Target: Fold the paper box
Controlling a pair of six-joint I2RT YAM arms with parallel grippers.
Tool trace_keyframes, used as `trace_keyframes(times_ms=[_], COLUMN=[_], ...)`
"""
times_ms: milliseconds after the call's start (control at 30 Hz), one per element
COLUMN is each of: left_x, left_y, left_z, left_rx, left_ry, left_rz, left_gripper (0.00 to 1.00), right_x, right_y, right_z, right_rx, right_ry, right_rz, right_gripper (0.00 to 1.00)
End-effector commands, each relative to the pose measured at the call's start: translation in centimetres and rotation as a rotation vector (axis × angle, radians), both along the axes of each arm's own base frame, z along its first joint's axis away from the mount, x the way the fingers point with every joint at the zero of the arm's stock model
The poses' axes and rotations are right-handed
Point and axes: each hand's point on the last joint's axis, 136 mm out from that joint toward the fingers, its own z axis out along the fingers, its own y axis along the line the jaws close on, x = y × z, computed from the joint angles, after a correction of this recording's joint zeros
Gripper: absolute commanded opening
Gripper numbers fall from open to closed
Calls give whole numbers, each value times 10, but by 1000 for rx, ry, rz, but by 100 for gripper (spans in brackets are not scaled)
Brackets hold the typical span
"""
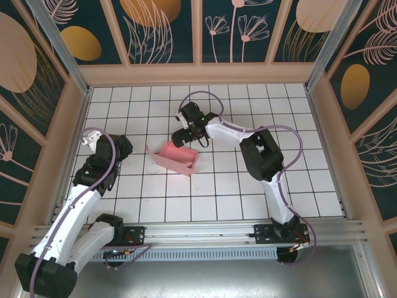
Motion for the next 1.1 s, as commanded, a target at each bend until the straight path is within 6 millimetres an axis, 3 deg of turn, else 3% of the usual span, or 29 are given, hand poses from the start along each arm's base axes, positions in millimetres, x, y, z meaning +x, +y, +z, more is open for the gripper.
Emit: trace_keyframes(times_ms=[0,267,367,467,567,700,900,1067], left_x=[11,40,43,31,16,3,-1,3], left_y=[-11,-43,-45,-32,-20,-16,-18,-24], left_z=[-3,-15,-27,-48,-62,-69,-69,-67], left_rx=[-53,-123,-147,-141,-128,-144,-152,-140], left_ry=[-21,-2,34,111,142,135,117,104], left_rz=[-35,-162,-142,-51,11,27,-1,-52], left_gripper=[99,99,99,99,99,99,99,99], right_x=[7,16,10,5,-12,-32,-47,-38], right_y=[-36,-115,-122,-124,-100,-56,8,19], right_z=[0,19,34,51,64,62,36,5], right_rx=[-47,-39,13,110,146,84,30,-46], right_ry=[19,5,-24,-33,-70,-100,-78,-46], right_rz=[-115,-320,-321,-297,-128,48,193,169], right_gripper=[94,93,93,93,93,95,95,96])
